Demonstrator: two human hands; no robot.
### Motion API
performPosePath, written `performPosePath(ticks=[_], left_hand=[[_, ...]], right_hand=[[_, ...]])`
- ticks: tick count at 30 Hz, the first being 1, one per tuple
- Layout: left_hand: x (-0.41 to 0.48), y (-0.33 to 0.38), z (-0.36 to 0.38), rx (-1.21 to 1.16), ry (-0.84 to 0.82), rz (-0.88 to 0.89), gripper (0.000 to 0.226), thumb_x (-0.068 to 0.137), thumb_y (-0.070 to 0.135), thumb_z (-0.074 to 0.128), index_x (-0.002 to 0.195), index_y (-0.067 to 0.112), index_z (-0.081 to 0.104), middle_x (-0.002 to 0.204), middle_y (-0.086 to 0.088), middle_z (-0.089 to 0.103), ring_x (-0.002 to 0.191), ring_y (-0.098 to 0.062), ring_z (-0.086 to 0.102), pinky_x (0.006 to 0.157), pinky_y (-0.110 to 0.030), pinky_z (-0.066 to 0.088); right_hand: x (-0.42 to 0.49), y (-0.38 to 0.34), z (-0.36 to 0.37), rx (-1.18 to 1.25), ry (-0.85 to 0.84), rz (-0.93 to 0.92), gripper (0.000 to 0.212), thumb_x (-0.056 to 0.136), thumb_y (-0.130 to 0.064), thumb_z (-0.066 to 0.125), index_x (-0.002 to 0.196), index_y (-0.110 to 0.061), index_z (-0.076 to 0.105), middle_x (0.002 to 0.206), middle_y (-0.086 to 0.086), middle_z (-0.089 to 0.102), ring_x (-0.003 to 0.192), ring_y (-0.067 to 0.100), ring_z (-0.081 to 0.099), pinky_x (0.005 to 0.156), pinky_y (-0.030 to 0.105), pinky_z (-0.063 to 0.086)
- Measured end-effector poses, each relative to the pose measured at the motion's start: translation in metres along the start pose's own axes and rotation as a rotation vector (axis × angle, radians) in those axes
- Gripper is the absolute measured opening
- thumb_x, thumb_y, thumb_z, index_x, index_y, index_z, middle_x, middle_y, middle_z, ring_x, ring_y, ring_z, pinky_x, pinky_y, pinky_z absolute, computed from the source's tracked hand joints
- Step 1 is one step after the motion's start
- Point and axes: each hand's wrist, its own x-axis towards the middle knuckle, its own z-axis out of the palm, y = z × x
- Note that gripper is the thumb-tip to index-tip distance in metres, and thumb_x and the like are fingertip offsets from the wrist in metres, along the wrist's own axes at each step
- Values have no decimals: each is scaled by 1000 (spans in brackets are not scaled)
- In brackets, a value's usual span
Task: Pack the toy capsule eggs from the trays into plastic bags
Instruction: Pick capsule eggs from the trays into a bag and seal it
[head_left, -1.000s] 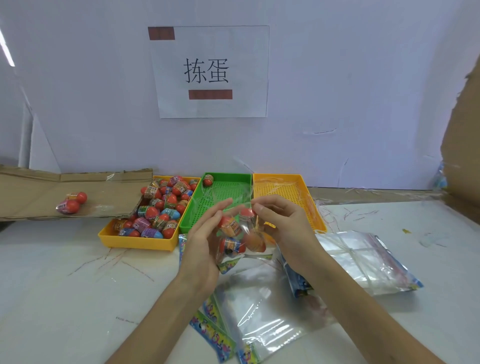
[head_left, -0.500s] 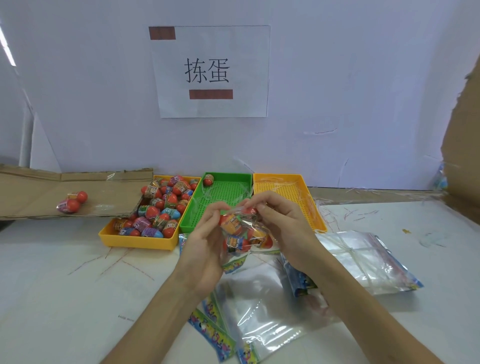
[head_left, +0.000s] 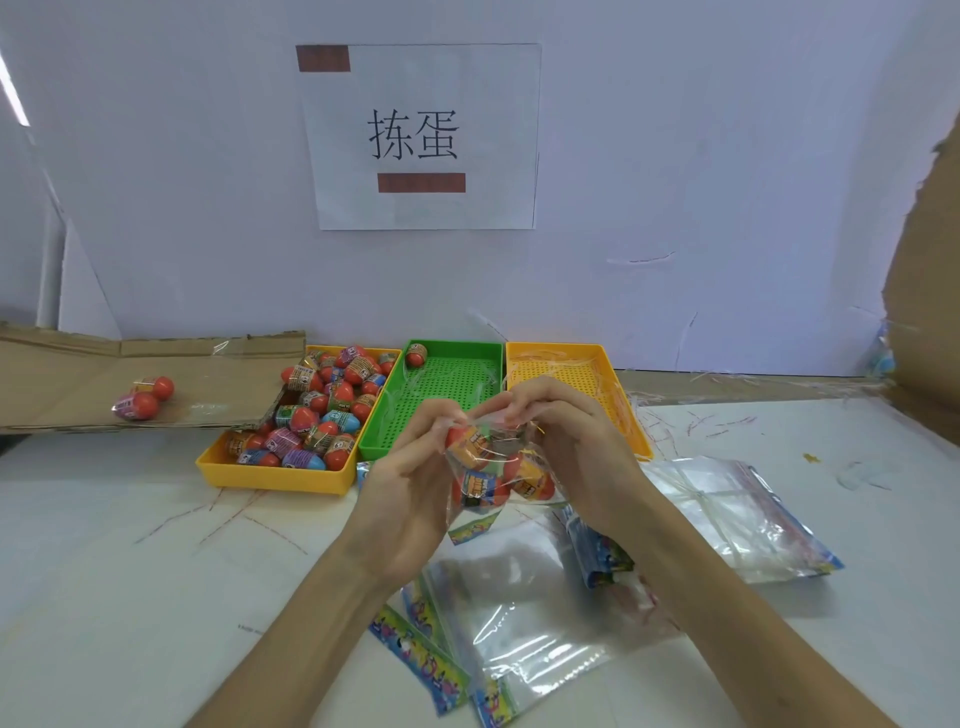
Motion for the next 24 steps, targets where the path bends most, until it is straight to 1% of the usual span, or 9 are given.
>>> performPosePath(ticks=[3,6,10,15,17,19,21,22,24], left_hand=[[2,-2,-2,44,43,15,25,98,25,47,99,25,72,123,-10,70,106,-24,69,83,-34,58],[3,-2,1,59,57,31,23,96,23,51,109,22,70,128,-15,67,103,-25,68,79,-35,58],[4,-3,3,117,125,70,16,88,24,65,102,25,73,122,-12,71,94,-32,63,79,-40,50],[8,-6,1,88,237,113,22,89,28,58,96,29,78,125,-12,72,103,-30,72,76,-42,61],[6,-6,-1,74,232,97,23,91,32,57,103,29,76,128,-12,71,105,-29,73,74,-42,63],[10,-6,-1,129,186,35,29,96,40,56,120,29,70,128,-8,71,108,-26,72,79,-42,63],[12,-5,5,254,180,-71,39,99,44,58,134,29,60,116,-3,76,101,-21,74,79,-41,62],[13,-6,6,306,192,-110,44,95,42,64,136,27,59,109,-2,78,98,-20,74,79,-40,61],[11,-13,4,320,164,-143,54,80,36,81,129,21,65,114,-8,76,101,-24,73,85,-41,59]], right_hand=[[0,1,-1,5,13,-1,29,95,-1,47,84,-11,73,100,16,72,100,22,67,82,32,54],[1,3,-1,27,9,-6,28,95,-4,47,89,-11,74,97,12,73,99,22,68,83,35,55],[1,5,-1,20,89,8,27,92,-2,55,83,-16,75,90,1,69,85,13,63,74,23,53],[2,9,-4,-10,136,14,32,97,1,55,89,-19,79,82,2,62,75,14,58,71,24,53],[2,10,-4,-11,136,3,32,97,0,56,90,-20,80,79,0,64,71,11,59,69,23,53],[3,11,-5,-6,161,-7,34,97,2,56,90,-19,81,79,-1,66,70,9,60,68,21,53],[4,12,-8,7,209,-6,34,96,4,56,89,-18,81,81,0,68,71,9,61,67,21,53],[4,13,-10,12,230,-1,33,96,4,57,90,-17,81,80,0,68,71,9,62,67,21,54],[5,14,-13,-2,247,9,28,95,2,59,91,-16,81,77,0,66,70,9,61,66,23,54]])
